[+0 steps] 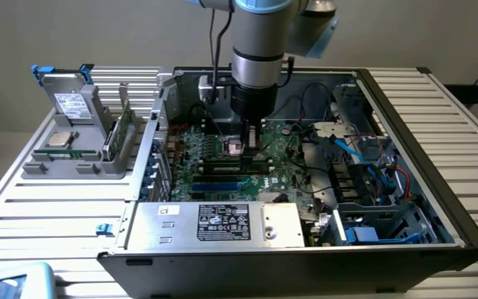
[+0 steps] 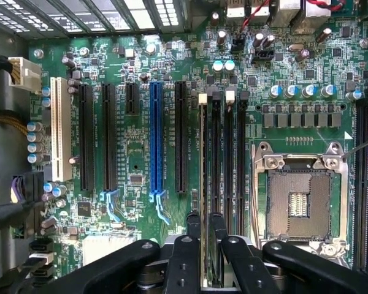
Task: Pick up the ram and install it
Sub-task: 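Insert the ram into the slot, then press down the ram until it locks into place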
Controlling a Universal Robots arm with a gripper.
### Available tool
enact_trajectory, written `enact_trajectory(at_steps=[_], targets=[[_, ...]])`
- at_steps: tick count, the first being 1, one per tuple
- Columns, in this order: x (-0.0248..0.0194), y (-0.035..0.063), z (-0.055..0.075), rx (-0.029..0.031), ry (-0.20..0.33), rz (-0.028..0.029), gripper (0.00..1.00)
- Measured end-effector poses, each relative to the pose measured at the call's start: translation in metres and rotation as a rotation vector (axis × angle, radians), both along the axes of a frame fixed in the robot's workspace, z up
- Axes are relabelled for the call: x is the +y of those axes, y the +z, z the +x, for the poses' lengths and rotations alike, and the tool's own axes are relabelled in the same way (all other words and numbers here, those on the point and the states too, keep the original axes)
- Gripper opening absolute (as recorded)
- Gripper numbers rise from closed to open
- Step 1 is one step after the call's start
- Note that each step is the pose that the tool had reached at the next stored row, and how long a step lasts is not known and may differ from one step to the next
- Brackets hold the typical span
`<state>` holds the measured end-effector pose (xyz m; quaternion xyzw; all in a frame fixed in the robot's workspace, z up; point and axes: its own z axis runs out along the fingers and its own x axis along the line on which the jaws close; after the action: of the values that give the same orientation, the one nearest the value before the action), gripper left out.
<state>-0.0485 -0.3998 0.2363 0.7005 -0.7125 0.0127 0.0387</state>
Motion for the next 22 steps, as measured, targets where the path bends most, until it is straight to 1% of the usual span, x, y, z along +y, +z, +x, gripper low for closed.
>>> enact_trajectory(at_steps=[11,22], targets=[[0.0,0.0002,0.006,0.0,0.0,0.0041,0.21],[0.0,0.0026,0.012,0.0,0.0,0.0047,0.21]])
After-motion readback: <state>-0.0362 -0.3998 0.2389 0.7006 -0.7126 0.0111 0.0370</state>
